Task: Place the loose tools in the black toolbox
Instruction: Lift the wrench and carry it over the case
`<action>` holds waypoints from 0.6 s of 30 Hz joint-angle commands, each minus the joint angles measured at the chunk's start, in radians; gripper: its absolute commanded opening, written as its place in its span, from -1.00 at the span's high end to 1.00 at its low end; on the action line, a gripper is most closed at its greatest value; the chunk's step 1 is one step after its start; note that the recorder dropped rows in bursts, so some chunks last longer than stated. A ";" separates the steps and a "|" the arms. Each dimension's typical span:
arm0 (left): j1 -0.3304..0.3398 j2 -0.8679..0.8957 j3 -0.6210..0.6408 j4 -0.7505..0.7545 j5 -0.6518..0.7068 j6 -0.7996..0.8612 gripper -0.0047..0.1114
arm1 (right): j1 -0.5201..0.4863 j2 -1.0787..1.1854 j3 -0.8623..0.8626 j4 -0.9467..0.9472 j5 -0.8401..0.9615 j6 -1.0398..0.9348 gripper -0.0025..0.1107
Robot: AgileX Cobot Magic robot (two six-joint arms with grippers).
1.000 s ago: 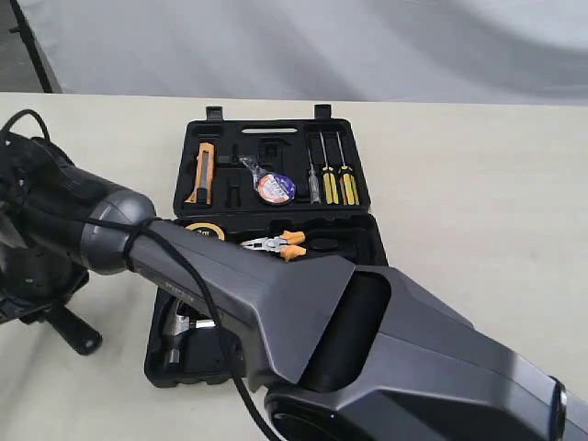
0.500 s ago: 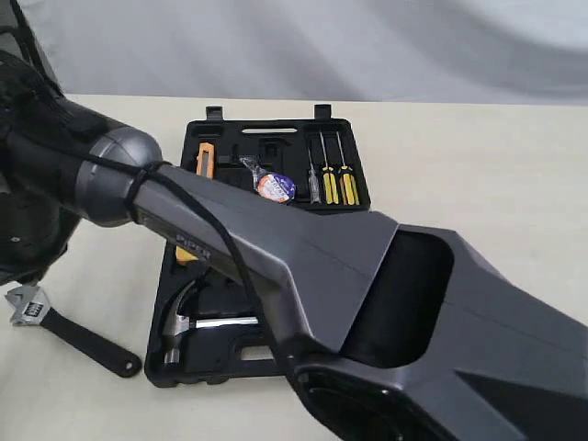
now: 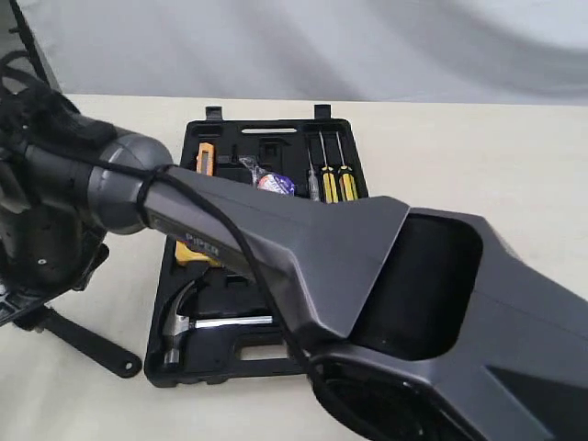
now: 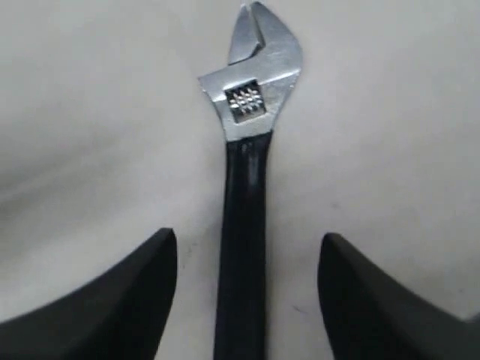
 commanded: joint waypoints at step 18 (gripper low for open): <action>0.003 -0.008 0.009 -0.014 -0.017 -0.010 0.89 | 0.005 0.176 -0.012 0.002 0.027 -0.089 0.96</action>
